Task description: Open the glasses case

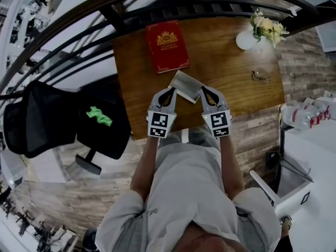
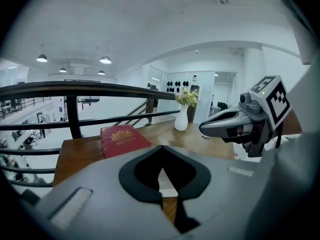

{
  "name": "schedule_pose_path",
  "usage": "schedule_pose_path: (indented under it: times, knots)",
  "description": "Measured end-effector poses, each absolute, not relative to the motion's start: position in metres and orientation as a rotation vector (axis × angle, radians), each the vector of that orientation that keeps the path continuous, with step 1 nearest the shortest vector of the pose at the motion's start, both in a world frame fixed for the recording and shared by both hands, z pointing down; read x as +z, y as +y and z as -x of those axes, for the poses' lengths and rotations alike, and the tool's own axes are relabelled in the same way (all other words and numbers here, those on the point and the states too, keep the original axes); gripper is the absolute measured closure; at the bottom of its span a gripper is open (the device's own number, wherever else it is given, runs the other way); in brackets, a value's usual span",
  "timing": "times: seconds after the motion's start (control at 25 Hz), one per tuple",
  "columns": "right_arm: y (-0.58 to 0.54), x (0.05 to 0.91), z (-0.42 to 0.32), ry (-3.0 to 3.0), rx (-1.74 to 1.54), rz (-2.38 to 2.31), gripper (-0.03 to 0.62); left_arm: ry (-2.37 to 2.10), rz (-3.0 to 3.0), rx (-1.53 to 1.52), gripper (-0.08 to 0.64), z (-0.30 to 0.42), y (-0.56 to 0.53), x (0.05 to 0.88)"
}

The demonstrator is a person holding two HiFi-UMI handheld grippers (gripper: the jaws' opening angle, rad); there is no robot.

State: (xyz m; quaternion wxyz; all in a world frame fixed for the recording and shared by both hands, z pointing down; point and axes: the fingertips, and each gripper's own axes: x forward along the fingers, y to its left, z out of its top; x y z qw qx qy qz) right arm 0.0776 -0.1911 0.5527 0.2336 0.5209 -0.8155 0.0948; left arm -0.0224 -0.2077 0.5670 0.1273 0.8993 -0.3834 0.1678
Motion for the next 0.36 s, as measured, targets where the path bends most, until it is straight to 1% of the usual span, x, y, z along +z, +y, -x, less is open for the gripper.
schedule_pose_path:
  times: [0.36]
  knots:
    - [-0.196,0.555,-0.087,-2.267,0.280,-1.377,0.591,-1.129,-2.594,0.525,0.540,0.006,-0.211,0.572]
